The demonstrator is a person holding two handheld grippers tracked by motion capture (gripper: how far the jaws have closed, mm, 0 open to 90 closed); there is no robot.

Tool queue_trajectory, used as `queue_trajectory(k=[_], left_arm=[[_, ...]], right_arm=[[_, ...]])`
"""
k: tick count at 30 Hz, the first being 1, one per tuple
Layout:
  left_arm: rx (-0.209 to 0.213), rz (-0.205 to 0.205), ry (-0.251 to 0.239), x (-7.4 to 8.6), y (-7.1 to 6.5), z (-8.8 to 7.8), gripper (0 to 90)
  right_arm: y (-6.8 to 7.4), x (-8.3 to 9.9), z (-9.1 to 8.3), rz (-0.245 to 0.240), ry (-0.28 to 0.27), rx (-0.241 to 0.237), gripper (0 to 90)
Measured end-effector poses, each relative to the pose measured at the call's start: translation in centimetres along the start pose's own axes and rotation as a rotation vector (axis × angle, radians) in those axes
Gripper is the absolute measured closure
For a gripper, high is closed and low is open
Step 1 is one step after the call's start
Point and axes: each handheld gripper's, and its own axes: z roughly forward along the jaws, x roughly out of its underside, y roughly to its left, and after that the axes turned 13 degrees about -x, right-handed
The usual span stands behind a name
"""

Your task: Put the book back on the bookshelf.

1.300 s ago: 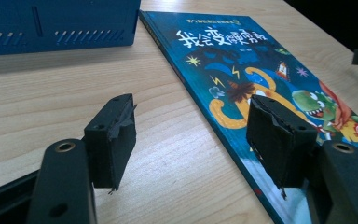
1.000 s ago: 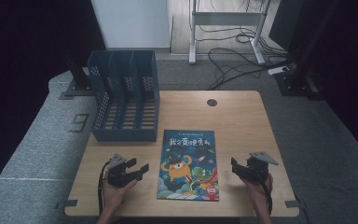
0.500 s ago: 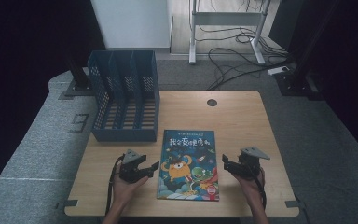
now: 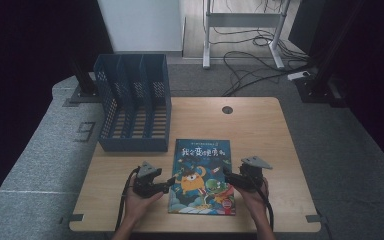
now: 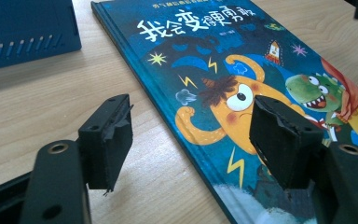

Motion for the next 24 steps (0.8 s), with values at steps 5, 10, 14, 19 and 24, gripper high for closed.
queue_trajectory(k=[5,10,14,19,24], left_arm=[[0.017,-0.011,0.016,0.0,-0.8,0.1,26.8],[0.035,0.01,0.025,0.1,-1.7,0.4,26.7],[0.041,0.019,0.043,0.4,-2.2,0.9,26.7],[0.024,0.027,0.056,0.7,-2.7,1.3,25.7],[0.022,0.033,0.076,1.0,-3.2,1.7,24.2]], right_arm=[[1.1,0.3,0.7,-0.04,0.047,-0.03,15.9],[1.3,0.9,0.9,-0.039,0.061,-0.047,15.9],[1.5,1.5,1.6,-0.043,0.09,-0.052,15.3],[1.6,1.8,2.1,-0.047,0.114,-0.05,15.0],[1.4,2.1,2.3,-0.037,0.125,-0.048,14.8]])
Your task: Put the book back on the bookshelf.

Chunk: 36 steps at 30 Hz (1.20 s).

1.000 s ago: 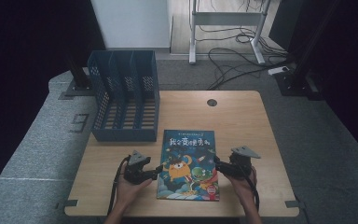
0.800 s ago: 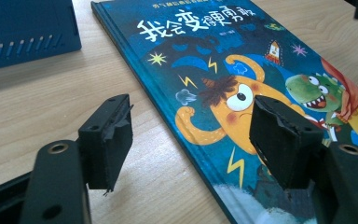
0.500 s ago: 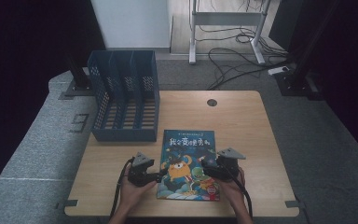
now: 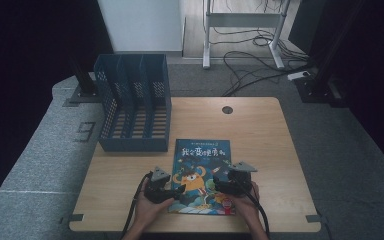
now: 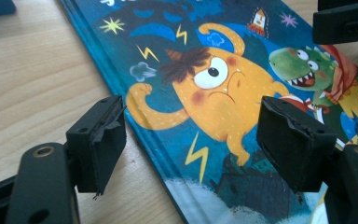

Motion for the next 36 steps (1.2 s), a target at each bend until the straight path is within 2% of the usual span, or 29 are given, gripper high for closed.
queue_trajectory(k=[3,13,16,17,19,30,36], left_arm=[[0.008,0.012,0.012,0.1,-0.4,0.3,24.2],[-0.016,0.038,0.004,0.3,-0.9,0.4,22.0],[-0.012,0.032,0.02,0.3,-0.7,0.4,21.6],[-0.017,0.03,0.041,0.4,-0.6,0.6,20.9],[-0.019,0.032,0.044,0.5,-0.5,0.7,20.7],[-0.024,0.037,0.034,0.7,-0.9,0.7,19.6],[-0.022,0.038,0.034,0.8,-0.9,0.7,19.6]], right_arm=[[-0.2,0.1,0.1,0.01,0.005,-0.002,14.8],[-0.6,0.4,0.6,0.029,0.018,-0.009,14.7],[-0.6,0.4,0.7,0.032,0.024,-0.012,14.6],[-0.7,0.5,0.7,0.034,0.027,-0.015,14.6],[-0.7,0.5,0.8,0.036,0.03,-0.019,14.6],[-0.9,0.6,1.2,0.056,0.06,-0.032,13.5],[-0.9,0.6,1.2,0.068,0.058,-0.031,13.3]])
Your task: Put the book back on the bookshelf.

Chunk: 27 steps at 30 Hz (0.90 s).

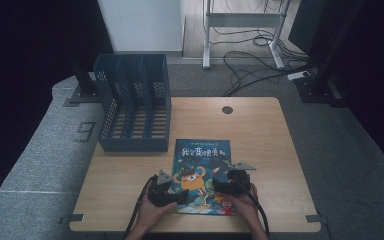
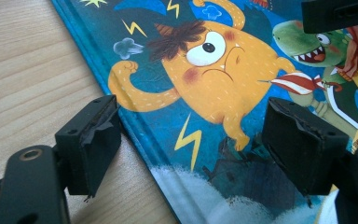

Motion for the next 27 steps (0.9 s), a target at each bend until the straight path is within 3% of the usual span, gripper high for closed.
queue_trajectory(k=[9,15,16,17,18,19,20,22,24,25,27], left_arm=[[-0.002,0.0,-0.005,0.1,0.0,0.0,19.4],[-0.003,0.005,-0.008,0.1,-0.1,0.0,19.4],[-0.001,0.005,-0.009,0.1,-0.1,0.0,19.4],[-0.002,0.007,-0.009,0.1,-0.1,0.0,19.4],[-0.002,0.007,-0.009,0.1,-0.1,0.0,19.4],[0.0,0.007,-0.01,0.1,0.0,0.0,19.5],[0.0,0.007,-0.01,0.1,0.0,0.0,19.5],[0.003,0.008,-0.011,0.2,0.0,0.0,19.5],[0.004,0.009,-0.011,0.2,0.0,0.0,19.5],[0.002,0.012,-0.011,0.2,0.0,0.0,19.5],[0.002,0.012,-0.011,0.2,0.0,0.0,19.5]], right_arm=[[-0.7,-0.3,-1.0,0.098,-0.032,-0.093,12.8],[-1.0,-0.5,-1.5,0.127,-0.056,-0.127,14.0],[-1.1,-0.6,-1.9,0.144,-0.077,-0.194,30.2],[-1.1,-0.6,-2.0,0.18,-0.108,-0.331,30.7],[-1.1,-0.6,-2.0,0.18,-0.108,-0.331,30.7],[0.0,-0.9,-2.0,0.163,-0.13,-0.372,32.1],[0.7,-1.0,-1.9,0.119,-0.13,-0.322,31.6],[1.3,-1.2,-1.7,0.073,-0.125,-0.278,30.3],[1.3,-1.2,-1.7,0.069,-0.119,-0.252,29.5],[1.0,-1.1,-1.5,0.06,-0.101,-0.187,27.2],[0.6,-1.0,-1.4,0.071,-0.094,-0.173,26.4]])
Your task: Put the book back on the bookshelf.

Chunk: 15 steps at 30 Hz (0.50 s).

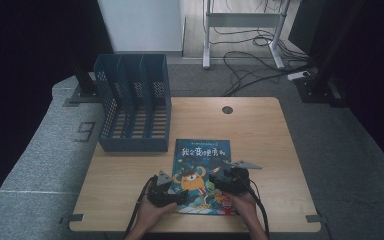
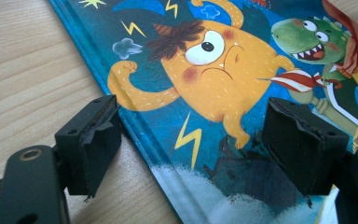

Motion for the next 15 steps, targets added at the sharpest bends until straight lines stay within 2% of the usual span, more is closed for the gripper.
queue_trajectory(k=[1,2,5,6,8,10,15], left_arm=[[-0.001,0.0,-0.001,0.0,0.0,0.0,19.5],[-0.001,0.002,-0.001,0.0,0.0,0.0,19.5],[-0.003,0.003,-0.001,0.0,0.0,0.0,19.5],[-0.005,0.004,-0.001,0.0,-0.1,0.0,19.5],[-0.006,0.006,-0.002,0.0,-0.1,0.0,19.5],[-0.006,0.008,-0.002,0.0,-0.1,0.0,19.5],[-0.006,0.01,-0.003,0.0,-0.1,0.0,19.6]], right_arm=[[-0.4,0.1,0.0,0.017,0.0,0.012,25.9],[-1.2,0.2,-0.2,0.036,-0.002,0.048,25.2],[-1.8,0.3,-0.2,0.057,-0.006,0.064,25.0],[-2.2,0.3,-0.4,0.078,-0.021,0.05,24.7],[-2.3,0.3,-0.4,0.081,-0.023,0.051,23.5],[-2.6,0.3,-0.3,0.096,-0.005,0.077,22.3],[-2.9,0.5,-0.2,0.123,0.0,0.061,22.5]])
